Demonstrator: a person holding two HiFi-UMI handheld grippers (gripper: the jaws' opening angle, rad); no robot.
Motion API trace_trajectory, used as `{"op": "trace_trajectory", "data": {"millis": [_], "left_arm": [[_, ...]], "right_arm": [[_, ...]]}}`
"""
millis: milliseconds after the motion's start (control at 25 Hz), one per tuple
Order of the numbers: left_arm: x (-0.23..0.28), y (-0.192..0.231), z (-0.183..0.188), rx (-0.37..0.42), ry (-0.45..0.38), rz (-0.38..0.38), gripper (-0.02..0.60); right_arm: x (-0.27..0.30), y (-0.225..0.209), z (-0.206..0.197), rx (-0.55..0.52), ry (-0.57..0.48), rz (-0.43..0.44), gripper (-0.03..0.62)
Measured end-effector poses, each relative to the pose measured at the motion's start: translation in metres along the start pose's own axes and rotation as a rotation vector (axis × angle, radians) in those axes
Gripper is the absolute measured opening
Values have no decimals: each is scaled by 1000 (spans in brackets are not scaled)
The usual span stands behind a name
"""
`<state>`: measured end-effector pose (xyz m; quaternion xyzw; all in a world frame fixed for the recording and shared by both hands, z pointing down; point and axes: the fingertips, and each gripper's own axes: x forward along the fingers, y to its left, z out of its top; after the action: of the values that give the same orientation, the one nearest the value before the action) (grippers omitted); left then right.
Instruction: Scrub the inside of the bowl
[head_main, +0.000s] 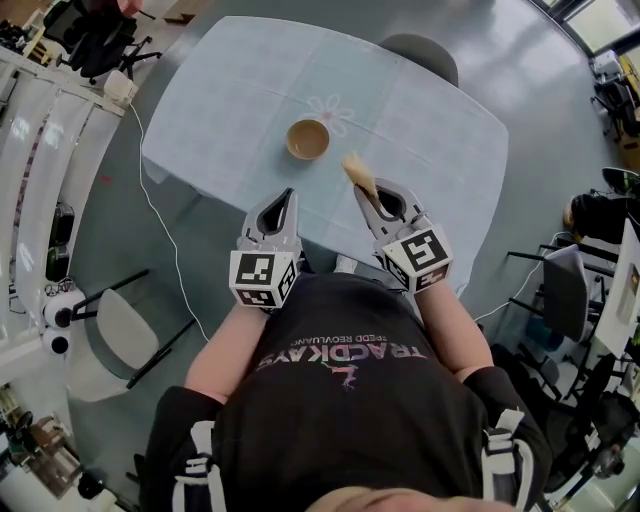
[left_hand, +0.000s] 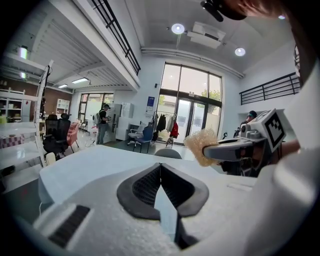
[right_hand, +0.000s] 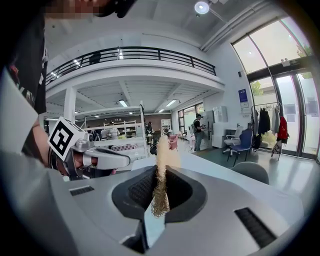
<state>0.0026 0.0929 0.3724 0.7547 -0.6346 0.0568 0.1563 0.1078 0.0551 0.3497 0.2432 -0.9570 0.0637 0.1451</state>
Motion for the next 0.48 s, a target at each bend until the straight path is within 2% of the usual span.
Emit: {"op": "trace_trajectory", "data": {"millis": [480], "left_arm": [[7, 4, -2, -5, 4, 28, 17]], "right_arm": [[10, -1, -2, -12, 16, 50, 32]]}}
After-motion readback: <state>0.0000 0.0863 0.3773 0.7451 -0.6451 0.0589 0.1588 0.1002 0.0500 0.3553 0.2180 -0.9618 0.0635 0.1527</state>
